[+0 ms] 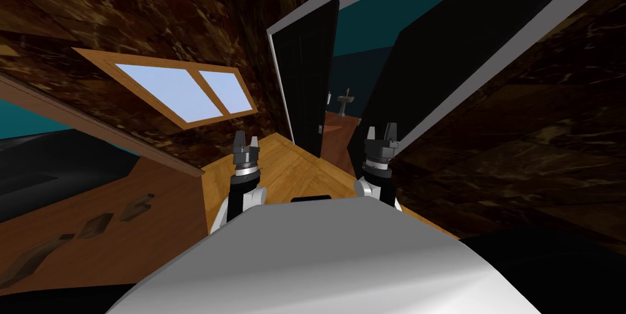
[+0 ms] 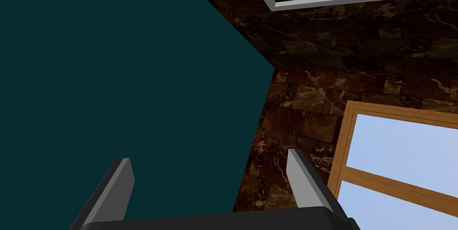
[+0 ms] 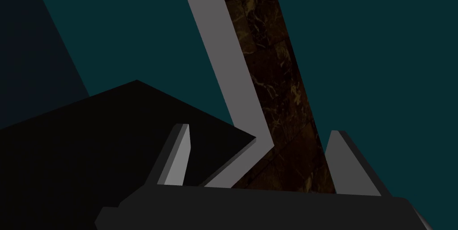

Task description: Push the door open

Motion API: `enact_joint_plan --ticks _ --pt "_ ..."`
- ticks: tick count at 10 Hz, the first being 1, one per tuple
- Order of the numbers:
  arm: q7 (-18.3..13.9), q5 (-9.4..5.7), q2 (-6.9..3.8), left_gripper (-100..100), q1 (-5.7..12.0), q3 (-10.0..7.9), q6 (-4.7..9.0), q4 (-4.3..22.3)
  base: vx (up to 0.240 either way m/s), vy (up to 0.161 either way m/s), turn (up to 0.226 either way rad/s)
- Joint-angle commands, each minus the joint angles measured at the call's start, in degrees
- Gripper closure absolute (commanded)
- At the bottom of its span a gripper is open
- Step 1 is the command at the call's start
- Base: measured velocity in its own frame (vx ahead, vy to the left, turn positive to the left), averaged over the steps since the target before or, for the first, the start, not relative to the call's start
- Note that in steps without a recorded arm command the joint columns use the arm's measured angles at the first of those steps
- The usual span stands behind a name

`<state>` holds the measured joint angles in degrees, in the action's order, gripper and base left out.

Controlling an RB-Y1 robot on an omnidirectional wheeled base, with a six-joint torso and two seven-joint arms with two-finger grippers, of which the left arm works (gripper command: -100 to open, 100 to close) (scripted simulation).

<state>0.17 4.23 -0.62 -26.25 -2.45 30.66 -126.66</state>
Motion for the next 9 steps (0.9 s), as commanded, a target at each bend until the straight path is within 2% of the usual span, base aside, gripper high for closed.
enact_joint_plan --ticks 1,9 --pt "-0.3 0.05 -0.52 -100 1.14 -0.03 0.39 2.4 0.07 0.001 -0.066" --pt "-1.5 0.88 -2.37 -100 6.34 1.03 2.67 15.1 0.093 0.0 -0.062"
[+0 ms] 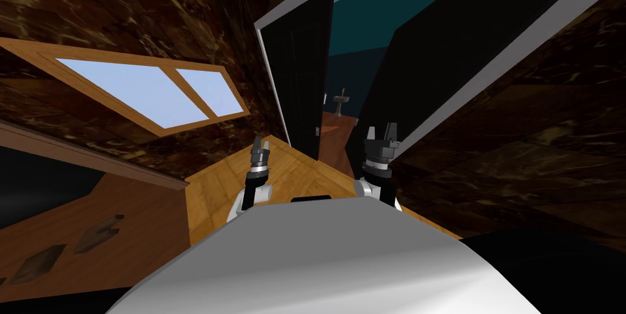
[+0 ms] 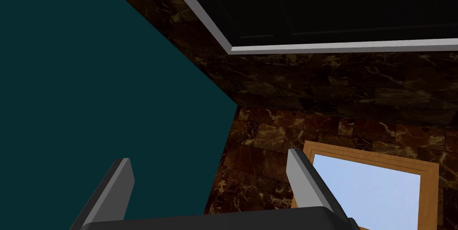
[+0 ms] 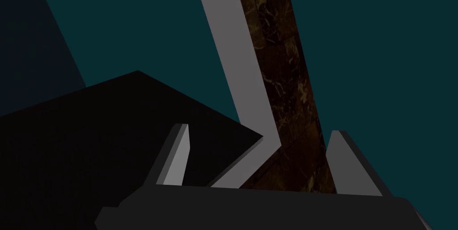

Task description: Push the door open

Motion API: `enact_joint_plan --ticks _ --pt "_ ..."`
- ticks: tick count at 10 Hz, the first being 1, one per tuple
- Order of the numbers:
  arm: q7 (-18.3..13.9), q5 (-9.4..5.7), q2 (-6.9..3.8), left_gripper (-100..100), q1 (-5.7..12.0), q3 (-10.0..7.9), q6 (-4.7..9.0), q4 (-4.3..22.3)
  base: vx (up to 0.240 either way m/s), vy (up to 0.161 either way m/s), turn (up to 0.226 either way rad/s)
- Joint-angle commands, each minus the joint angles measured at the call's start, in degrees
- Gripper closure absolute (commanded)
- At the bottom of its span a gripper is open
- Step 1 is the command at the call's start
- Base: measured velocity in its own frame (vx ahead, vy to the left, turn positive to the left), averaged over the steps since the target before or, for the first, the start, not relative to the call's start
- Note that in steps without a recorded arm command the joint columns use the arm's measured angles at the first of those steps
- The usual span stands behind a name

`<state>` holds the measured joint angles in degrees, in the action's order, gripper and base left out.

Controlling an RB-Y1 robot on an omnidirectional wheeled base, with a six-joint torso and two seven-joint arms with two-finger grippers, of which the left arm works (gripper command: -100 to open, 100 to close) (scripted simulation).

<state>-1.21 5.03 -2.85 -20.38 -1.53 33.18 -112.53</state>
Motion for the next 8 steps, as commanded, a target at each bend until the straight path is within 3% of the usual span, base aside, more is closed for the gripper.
enact_joint_plan --ticks 1,3,8 --pt "-0.3 0.2 -0.31 -100 1.23 0.26 0.49 2.9 0.091 0.001 -0.083" --pt "-0.5 0.32 -0.49 -100 1.99 0.42 0.82 4.7 0.075 0.008 -0.047" --pt "-1.4 0.95 -1.24 -100 5.92 1.22 2.55 13.7 0.084 0.008 -0.075"
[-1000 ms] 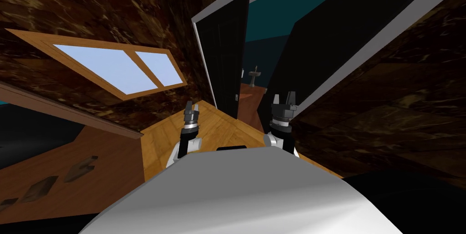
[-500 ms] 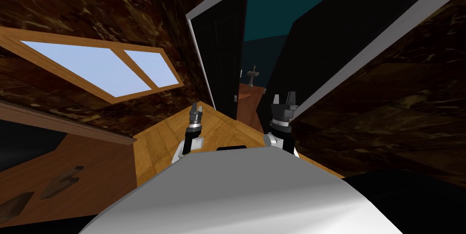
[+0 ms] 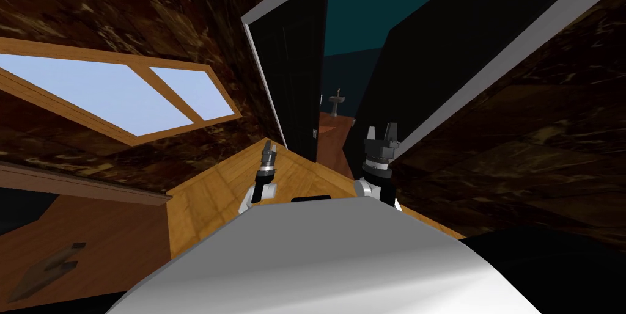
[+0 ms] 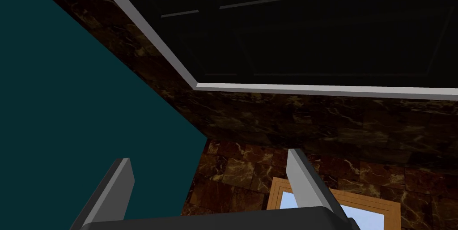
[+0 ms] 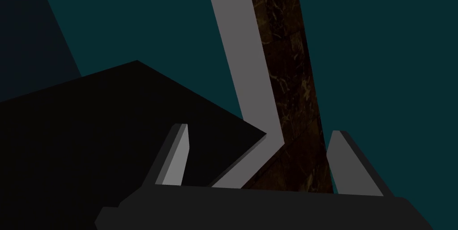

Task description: Push the door open

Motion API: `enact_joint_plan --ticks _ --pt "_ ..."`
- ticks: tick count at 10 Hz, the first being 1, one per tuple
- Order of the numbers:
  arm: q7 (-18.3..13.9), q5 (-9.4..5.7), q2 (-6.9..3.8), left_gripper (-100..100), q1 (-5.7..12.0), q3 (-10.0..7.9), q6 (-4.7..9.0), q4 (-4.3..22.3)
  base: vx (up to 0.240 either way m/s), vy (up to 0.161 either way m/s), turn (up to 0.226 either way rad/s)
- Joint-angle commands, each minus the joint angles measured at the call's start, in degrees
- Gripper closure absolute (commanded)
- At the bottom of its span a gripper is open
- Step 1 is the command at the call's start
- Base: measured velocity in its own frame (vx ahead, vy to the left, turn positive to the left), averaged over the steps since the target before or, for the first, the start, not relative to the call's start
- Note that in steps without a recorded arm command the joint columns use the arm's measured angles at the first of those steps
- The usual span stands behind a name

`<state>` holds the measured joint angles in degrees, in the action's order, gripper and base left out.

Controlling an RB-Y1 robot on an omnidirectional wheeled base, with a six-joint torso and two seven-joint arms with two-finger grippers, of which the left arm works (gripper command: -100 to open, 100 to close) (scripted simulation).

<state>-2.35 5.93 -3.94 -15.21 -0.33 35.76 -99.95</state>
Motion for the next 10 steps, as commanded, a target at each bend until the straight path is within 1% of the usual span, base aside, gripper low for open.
enact_joint_plan --ticks 1,3,4,7,8,9,10 --pt "-0.2 0.05 -0.15 -100 0.75 0.01 -0.04 1.7 0.076 0.001 -0.019" --pt "-0.6 0.31 -0.39 -100 2.38 0.34 0.68 5.4 0.073 0.0 -0.058" --pt "-0.6 0.31 -0.39 -100 2.38 0.34 0.68 5.7 0.059 0.0 -0.029" --pt "-1.2 0.71 -0.6 -100 4.88 0.85 1.78 11.8 0.07 0.011 -0.078" --pt "-1.4 0.84 -0.66 -100 5.71 1.02 2.14 13.4 0.102 0.0 -0.081" --pt "-1.4 0.84 -0.66 -100 5.71 1.02 2.14 13.8 0.069 -0.003 -0.017" --pt "-1.6 0.98 -0.72 -100 6.55 1.19 2.51 15.9 0.071 -0.001 -0.042"
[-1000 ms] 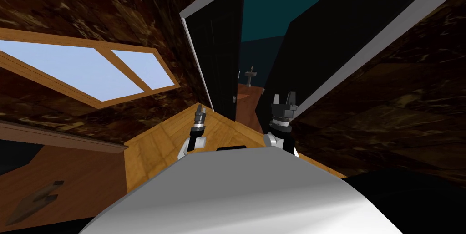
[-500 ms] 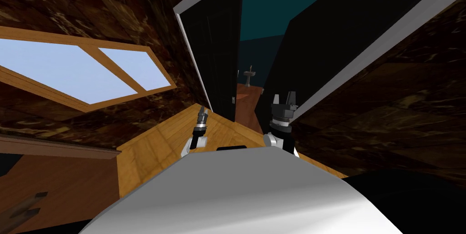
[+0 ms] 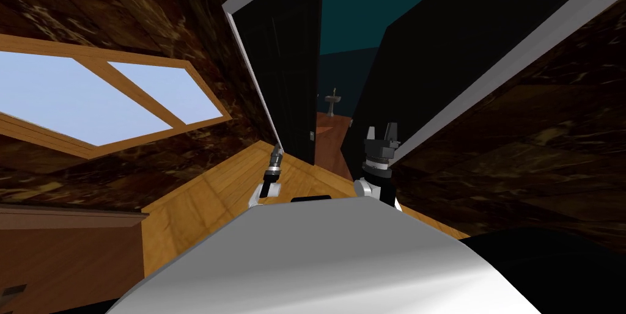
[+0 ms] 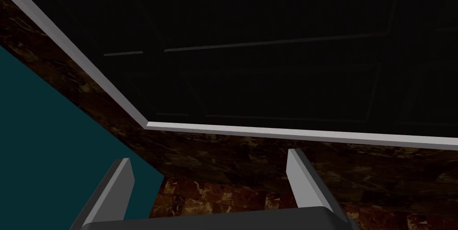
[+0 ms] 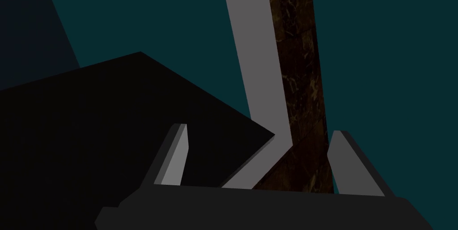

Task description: Push the door open

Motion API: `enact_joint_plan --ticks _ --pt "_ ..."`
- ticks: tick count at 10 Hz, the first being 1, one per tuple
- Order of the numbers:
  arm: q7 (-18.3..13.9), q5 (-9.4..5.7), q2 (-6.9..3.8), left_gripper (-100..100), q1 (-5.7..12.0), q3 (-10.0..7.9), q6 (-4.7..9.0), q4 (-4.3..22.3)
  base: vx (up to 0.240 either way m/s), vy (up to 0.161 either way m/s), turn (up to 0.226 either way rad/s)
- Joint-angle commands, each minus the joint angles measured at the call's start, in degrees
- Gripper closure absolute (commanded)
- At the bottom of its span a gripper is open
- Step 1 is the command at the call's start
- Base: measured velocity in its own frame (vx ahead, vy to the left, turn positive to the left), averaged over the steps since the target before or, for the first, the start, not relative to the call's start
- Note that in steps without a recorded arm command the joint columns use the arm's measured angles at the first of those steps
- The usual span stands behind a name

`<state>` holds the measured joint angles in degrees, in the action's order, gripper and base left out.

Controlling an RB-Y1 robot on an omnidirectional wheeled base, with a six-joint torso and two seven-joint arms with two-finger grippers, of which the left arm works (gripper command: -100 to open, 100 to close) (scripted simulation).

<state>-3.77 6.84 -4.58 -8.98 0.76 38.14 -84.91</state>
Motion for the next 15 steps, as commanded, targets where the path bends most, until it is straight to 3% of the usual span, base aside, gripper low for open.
enact_joint_plan --ticks 1,10,11,15 --pt "-0.3 0.2 -0.09 -100 1.16 0.27 0.5 2.9 0.089 0.01 -0.087" --pt "-2.0 1.38 0.24 -100 8.54 1.77 3.74 20.6 0.096 0.018 -0.082" --pt "-2.0 1.38 0.24 -100 8.54 1.77 3.74 20.9 0.068 0.009 -0.014" --pt "-2.5 1.74 0.58 -100 10.84 2.23 4.75 26.5 0.061 0.015 -0.047"
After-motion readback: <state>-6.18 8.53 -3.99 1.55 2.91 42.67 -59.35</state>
